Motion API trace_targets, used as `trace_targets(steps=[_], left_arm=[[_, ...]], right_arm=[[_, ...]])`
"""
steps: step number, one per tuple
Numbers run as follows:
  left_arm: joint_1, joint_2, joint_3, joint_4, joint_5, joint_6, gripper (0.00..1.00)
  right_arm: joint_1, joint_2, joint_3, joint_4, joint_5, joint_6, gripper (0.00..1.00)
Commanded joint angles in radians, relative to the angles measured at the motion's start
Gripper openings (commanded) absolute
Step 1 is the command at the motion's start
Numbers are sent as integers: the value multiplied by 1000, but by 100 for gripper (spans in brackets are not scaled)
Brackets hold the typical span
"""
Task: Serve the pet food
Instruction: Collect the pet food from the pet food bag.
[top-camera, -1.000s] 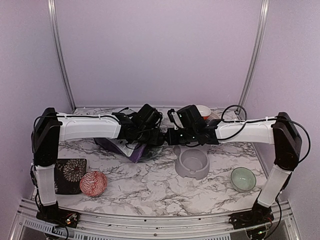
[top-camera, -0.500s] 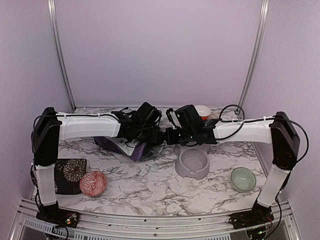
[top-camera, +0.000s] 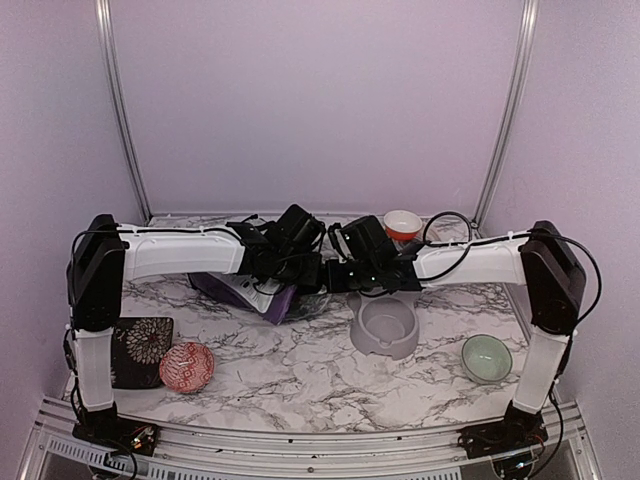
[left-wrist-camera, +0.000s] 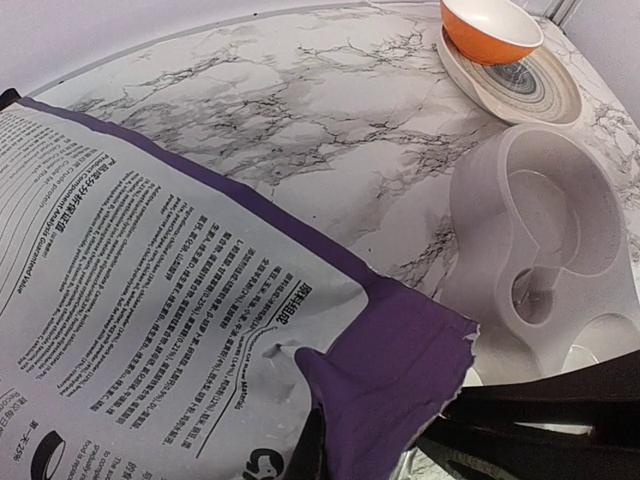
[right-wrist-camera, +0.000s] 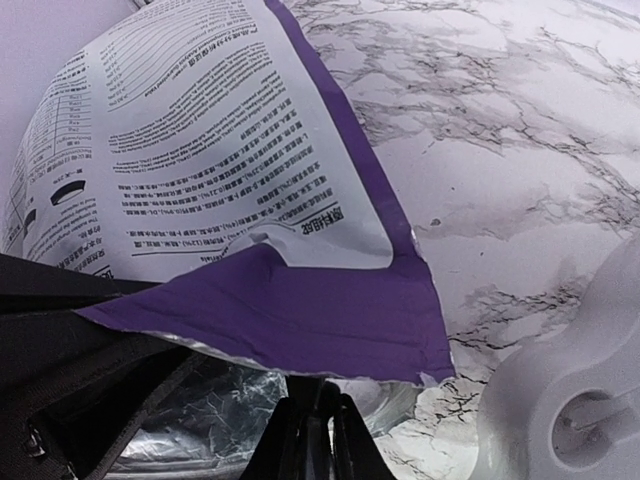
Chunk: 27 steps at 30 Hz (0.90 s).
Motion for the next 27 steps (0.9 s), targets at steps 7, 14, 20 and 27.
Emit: trace_targets(steps=[7,14,20,27], left_arm=[[-13,-21,39,77,32,-24,0],[-13,-27,19,83,30,-32,0],[-13,-30,6,88,29,-31,0],[-13,-38,-9,96,29,-27,0]], right_arm=[[-21,30,-41,-42,34,54,0],[-25,38,-76,10,-45,89,0],[-25,54,-86,54,-98,121,0],[-27,65,-105,111,-158,157,0]])
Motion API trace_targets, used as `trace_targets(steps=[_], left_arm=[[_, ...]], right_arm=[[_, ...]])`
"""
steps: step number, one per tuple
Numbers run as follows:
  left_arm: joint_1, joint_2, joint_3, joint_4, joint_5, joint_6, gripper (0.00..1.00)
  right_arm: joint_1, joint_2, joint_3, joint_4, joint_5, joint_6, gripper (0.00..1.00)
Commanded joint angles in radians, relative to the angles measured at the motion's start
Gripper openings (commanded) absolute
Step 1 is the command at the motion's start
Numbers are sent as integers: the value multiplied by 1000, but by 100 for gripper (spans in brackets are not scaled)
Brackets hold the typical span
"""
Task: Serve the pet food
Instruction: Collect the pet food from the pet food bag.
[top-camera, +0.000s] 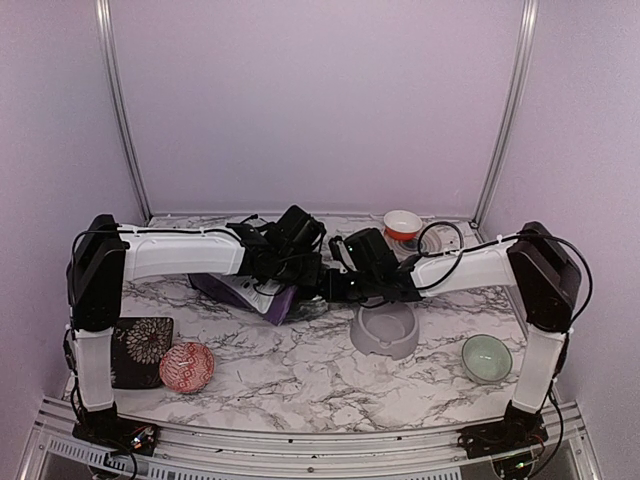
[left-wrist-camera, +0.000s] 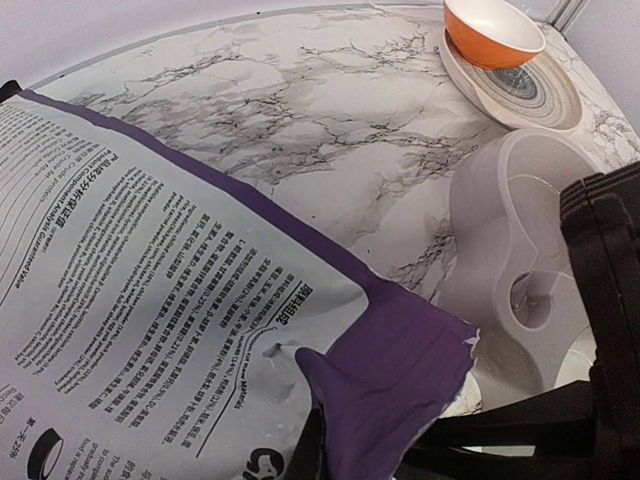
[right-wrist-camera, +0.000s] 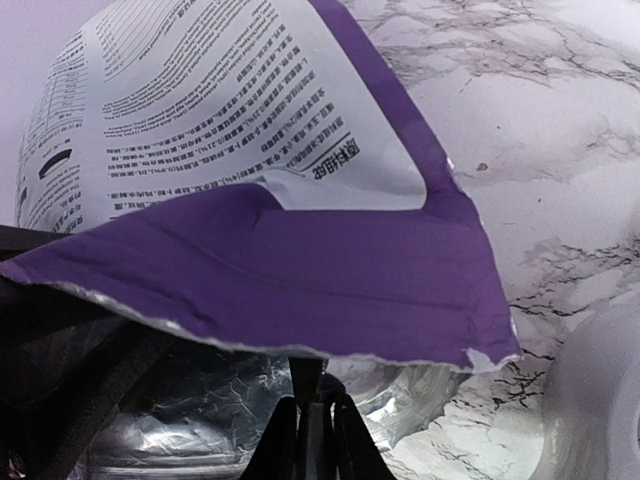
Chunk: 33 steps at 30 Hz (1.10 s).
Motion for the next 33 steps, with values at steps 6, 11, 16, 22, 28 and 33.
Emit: trace_targets(steps=[6,11,16,22,28,33], left_arm=[[-12,-52,-21,99,25,-5,0],[-11,-62,-35,103,24,-4,0],[-9,-71,-51,102,24,3,0],[-7,-88,-72,102,29,2,0],[-7,-102,-90,105,35,10,0],[-5,-117,-100,107,36,19,0]], right_arm=[[-15,45,-45,42,-80,76,0],[-15,62,-48,80,-125,110,0],[-15,72,-49,107,-156,134,0],[-15,69,-56,117,-188,148,0],[-26,41,-104,179,-235,174,0],[-31,41,-134,240,-276,226,0]])
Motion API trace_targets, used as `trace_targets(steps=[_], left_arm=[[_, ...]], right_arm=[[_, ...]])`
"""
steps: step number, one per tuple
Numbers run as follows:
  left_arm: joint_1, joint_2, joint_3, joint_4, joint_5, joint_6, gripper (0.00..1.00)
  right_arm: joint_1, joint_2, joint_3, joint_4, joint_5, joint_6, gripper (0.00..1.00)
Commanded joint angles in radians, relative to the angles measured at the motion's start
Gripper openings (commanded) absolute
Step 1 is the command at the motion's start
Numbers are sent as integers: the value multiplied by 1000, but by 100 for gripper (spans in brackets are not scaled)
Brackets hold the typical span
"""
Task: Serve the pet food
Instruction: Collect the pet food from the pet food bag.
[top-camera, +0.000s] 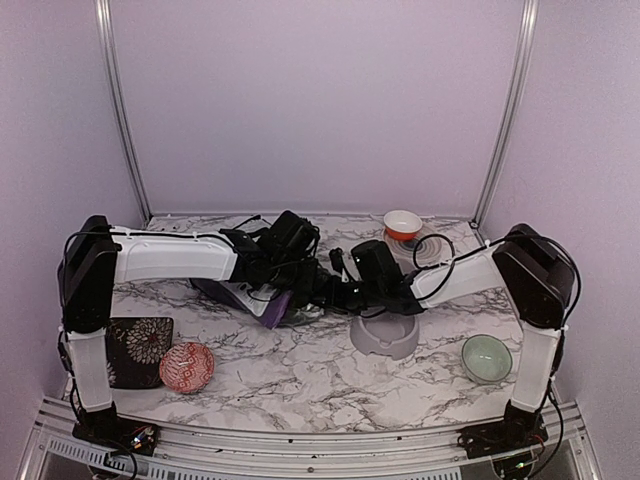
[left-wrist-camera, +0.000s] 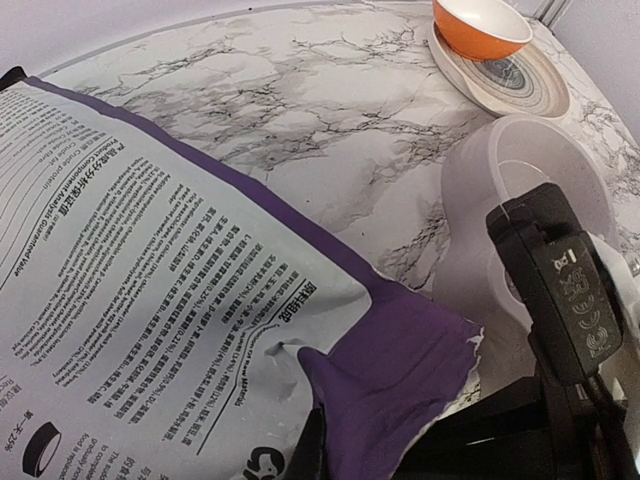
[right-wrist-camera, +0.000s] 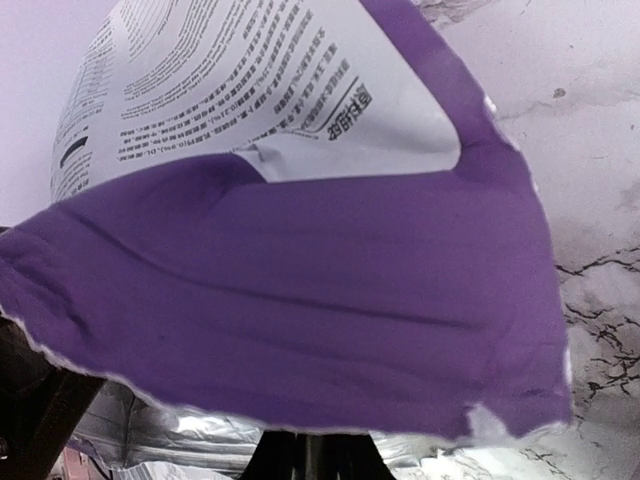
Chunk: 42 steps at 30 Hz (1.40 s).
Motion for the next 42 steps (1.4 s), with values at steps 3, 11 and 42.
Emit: trace_targets(steps=[3,11,42], left_arm=[[2,-76,-12,44,23,16,0],[6,-84,-20,48,31,14,0],[15,-109,-27,62,-3,16,0]], right_arm=[[-6,-14,-49,23,-59,72,0],[-19,-58,-107,73,-62,90,0],[-49,-187,-243,224,-116,99,0]])
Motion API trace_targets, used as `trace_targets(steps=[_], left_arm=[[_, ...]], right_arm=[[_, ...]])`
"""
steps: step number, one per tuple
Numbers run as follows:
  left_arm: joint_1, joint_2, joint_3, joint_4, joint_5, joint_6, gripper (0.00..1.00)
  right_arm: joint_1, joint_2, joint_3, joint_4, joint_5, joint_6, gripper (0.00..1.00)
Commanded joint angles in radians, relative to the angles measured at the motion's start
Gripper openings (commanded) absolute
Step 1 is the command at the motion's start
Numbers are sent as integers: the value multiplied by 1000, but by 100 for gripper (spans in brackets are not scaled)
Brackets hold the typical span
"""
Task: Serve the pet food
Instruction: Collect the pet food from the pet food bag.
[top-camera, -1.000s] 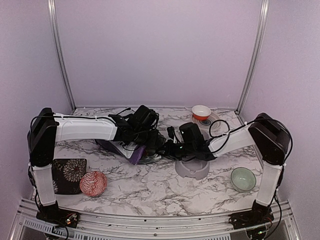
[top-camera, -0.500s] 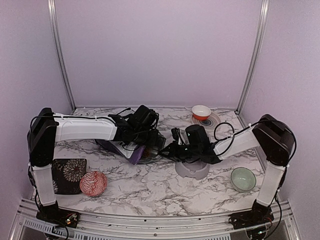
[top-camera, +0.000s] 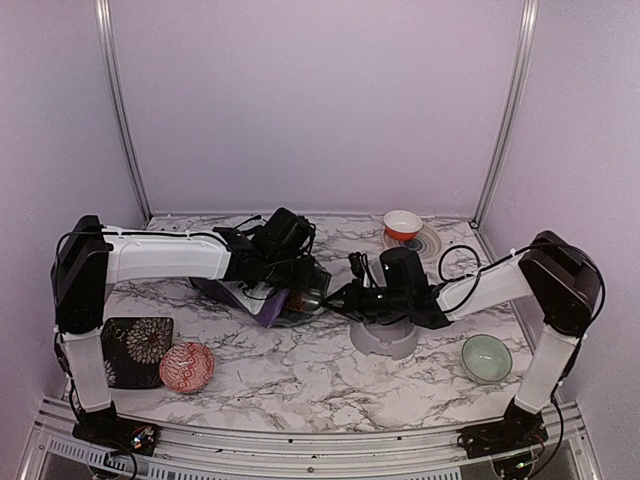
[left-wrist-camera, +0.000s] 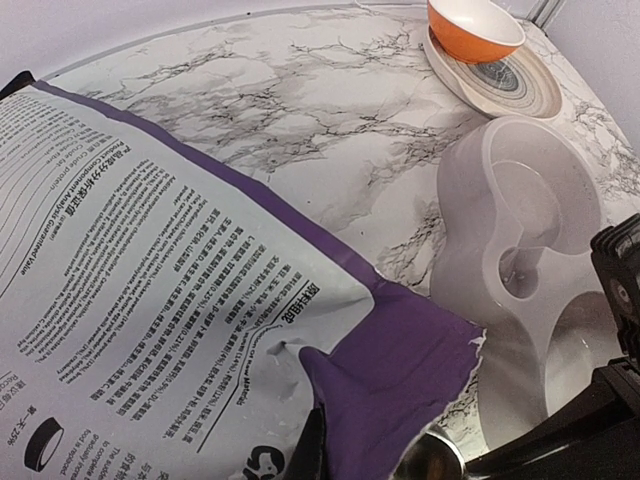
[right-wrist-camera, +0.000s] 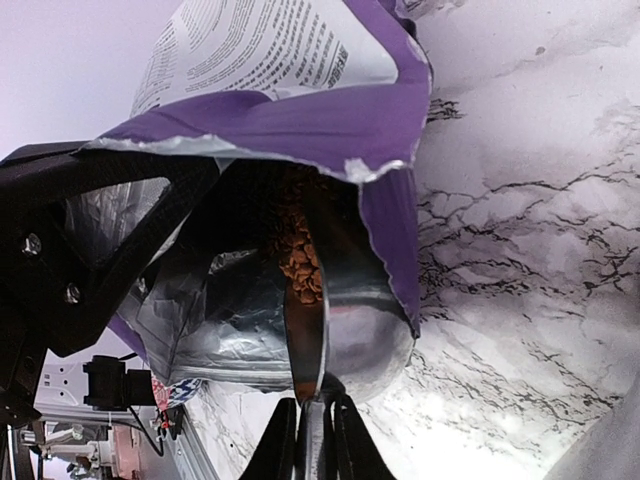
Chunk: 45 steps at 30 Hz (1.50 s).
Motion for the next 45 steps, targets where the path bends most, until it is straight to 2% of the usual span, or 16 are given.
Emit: trace_targets(steps=[1,29,35,45], left_arm=[[8,-72,-2,61,-20,3,0],[53,-93,-9,78,-25,31,0],[61,-109,-14,78,-23,35,0],[75,-122,-12,79,-16,36,0]], right_arm=[[-11,-37,-9,25,1,-8,0],[-17,-81,-31,51,-24,-20,0],[-38,-89,-81,175,-66,13,0],[-97,-114,-95,227,-181,-3,0]])
